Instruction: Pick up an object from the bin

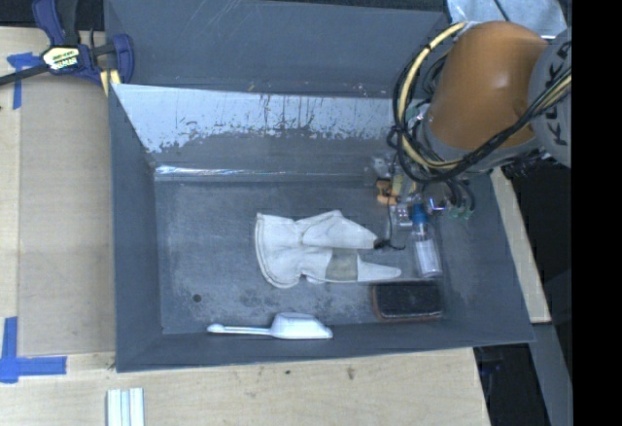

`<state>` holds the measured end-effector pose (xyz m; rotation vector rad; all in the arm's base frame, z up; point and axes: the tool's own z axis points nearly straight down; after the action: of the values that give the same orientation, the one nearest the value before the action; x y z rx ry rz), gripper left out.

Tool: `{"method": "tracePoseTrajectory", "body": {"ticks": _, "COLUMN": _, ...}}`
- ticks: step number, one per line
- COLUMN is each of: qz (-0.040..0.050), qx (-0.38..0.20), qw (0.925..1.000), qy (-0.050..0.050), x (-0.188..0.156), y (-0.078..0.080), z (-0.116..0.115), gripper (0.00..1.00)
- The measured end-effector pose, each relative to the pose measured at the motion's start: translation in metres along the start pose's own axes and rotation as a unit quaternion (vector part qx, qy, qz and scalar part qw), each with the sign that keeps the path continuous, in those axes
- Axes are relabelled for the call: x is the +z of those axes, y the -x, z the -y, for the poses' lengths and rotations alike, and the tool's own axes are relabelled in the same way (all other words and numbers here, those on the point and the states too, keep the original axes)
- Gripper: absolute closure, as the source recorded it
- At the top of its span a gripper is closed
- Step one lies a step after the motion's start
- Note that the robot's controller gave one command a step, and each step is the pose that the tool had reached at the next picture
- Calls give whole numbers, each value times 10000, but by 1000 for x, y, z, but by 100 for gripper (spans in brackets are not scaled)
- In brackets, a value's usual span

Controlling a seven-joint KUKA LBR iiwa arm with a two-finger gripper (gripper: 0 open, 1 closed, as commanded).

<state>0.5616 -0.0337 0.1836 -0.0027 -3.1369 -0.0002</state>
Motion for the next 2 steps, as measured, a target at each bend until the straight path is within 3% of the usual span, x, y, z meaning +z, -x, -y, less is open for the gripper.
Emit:
{"method": "tracePoseTrajectory", "body": {"ticks": 1, "qz": 41, "qx": -4, "qw": 10000, "qy": -3, "x": -5, "y": 2, "z": 0, "gripper": 0}}
{"method": "tracePoseTrajectory", "body": {"ticks": 2, "qz": 63, "qx": -398, "qw": 9992, "qy": -7, "x": 61, "y": 10, "z": -12, "gripper": 0}}
